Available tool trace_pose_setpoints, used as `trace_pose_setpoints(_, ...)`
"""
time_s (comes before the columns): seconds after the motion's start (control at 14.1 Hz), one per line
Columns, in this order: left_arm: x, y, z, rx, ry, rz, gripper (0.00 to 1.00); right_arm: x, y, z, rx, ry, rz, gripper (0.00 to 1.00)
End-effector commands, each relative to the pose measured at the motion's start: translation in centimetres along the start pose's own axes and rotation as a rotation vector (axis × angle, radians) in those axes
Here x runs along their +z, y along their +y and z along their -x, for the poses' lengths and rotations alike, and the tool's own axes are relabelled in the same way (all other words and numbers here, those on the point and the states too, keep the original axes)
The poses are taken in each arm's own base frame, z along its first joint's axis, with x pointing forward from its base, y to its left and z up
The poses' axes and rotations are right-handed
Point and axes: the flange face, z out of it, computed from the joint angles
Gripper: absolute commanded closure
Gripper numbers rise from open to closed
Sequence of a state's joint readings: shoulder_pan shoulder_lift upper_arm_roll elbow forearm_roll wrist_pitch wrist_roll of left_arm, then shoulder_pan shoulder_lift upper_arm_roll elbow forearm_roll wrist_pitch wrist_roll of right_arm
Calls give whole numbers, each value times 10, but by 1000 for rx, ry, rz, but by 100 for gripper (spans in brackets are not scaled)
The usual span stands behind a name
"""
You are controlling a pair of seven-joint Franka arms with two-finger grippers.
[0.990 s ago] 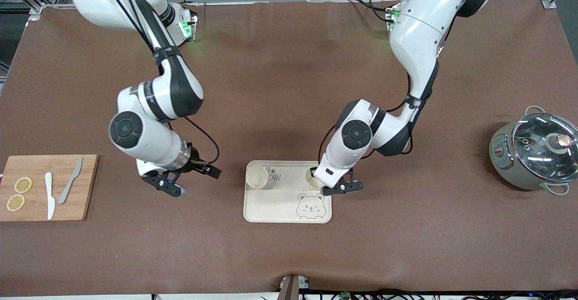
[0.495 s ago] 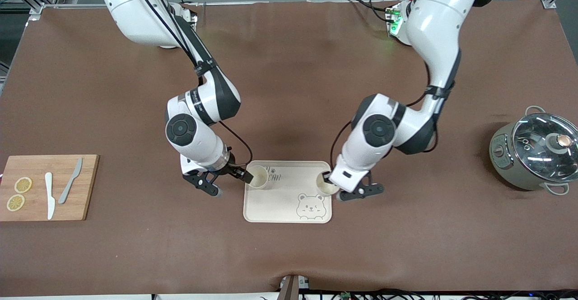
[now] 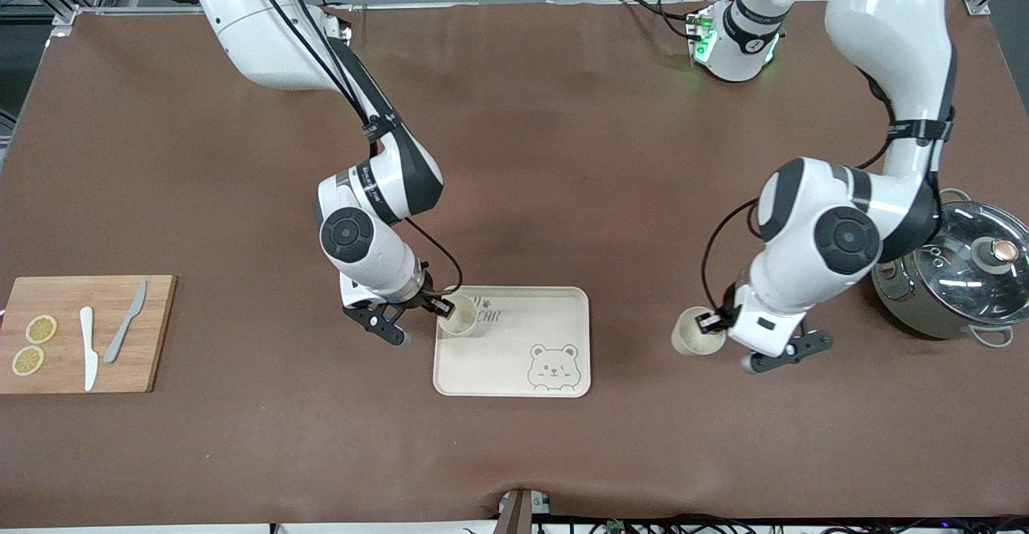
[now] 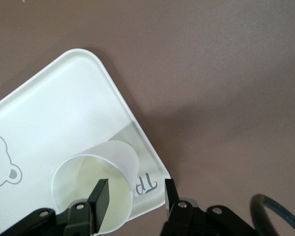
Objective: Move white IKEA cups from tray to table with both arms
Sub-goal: 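Carry the cup toward the pot while the right gripper carries its cup away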
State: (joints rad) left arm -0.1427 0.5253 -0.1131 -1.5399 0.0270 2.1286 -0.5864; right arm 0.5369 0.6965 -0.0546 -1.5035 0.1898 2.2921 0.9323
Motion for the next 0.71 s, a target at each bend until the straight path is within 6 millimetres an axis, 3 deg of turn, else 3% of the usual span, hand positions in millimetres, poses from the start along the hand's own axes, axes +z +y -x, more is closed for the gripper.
trace_pose_setpoints(0.0, 16, -56, 2, -1, -28, -46, 100, 10, -6, 4, 16, 0, 6, 53)
trace_pose_setpoints(0.07, 22, -78, -3, -8, -27, -46, 100, 12, -9, 11, 7, -2, 8, 54)
trace_pose_setpoints(0.28, 60, -123, 15, 12, 21, -23, 100, 16, -10, 14, 2, -5, 12, 76)
trace_pose_setpoints(0.35, 70, -132, 20, 20, 29, -20, 100, 16, -10, 14, 3, -6, 11, 87)
trace_pose_setpoints(0.49, 85, -144, 26, 13, 3, -29, 100, 15, -11, 14, 3, -6, 9, 100)
trace_pose_setpoints(0.64, 95, -148, 37, 18, -19, -39, 100, 15, -11, 14, 5, -5, 8, 100)
